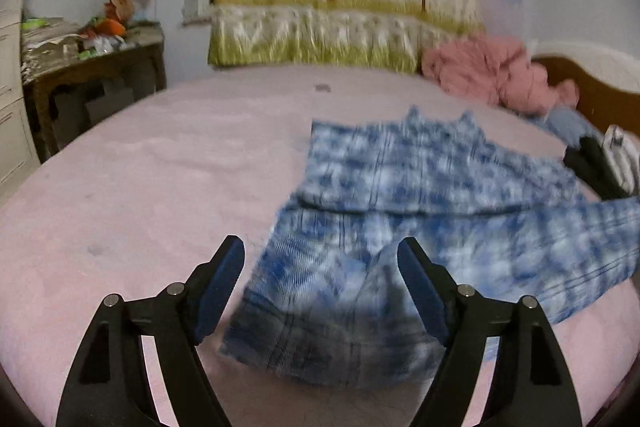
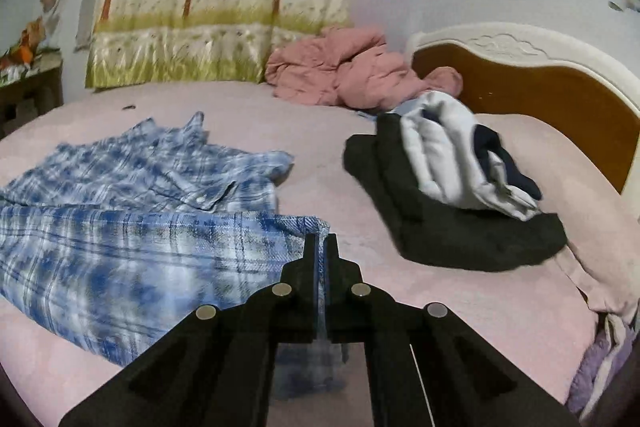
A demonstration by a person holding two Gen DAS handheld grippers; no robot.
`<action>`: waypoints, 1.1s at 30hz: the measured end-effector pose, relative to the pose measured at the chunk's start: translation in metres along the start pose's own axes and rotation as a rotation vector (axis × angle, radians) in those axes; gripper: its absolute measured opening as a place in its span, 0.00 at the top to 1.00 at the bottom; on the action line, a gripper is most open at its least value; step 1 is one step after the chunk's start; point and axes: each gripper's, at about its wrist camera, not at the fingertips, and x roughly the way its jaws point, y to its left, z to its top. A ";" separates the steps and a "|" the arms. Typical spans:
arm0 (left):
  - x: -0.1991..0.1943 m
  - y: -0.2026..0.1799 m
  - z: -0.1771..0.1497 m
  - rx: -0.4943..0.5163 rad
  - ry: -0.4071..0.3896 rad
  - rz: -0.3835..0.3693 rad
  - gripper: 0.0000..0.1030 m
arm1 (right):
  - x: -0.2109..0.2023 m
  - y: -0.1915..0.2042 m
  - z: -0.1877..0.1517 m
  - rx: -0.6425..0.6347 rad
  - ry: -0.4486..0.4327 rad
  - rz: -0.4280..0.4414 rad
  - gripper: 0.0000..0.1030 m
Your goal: Fold large clothes
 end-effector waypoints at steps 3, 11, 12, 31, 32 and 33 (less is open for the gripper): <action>0.024 -0.006 -0.008 0.064 0.074 0.014 0.25 | 0.004 -0.004 -0.015 -0.008 0.065 0.006 0.98; 0.004 0.006 -0.012 0.049 -0.036 0.041 0.99 | 0.016 0.003 -0.042 -0.056 0.096 -0.024 0.98; -0.002 0.006 -0.011 0.068 -0.070 0.068 0.99 | 0.015 0.004 -0.042 -0.063 0.080 -0.037 0.98; 0.065 0.036 0.065 -0.031 -0.067 0.175 0.99 | 0.131 0.026 0.052 -0.024 0.187 -0.012 0.98; 0.082 0.036 0.062 -0.010 -0.011 0.189 0.99 | 0.141 0.029 0.047 -0.042 0.215 -0.028 0.98; 0.096 0.035 0.057 0.006 0.043 0.178 0.96 | 0.150 0.032 0.041 -0.065 0.240 -0.049 0.98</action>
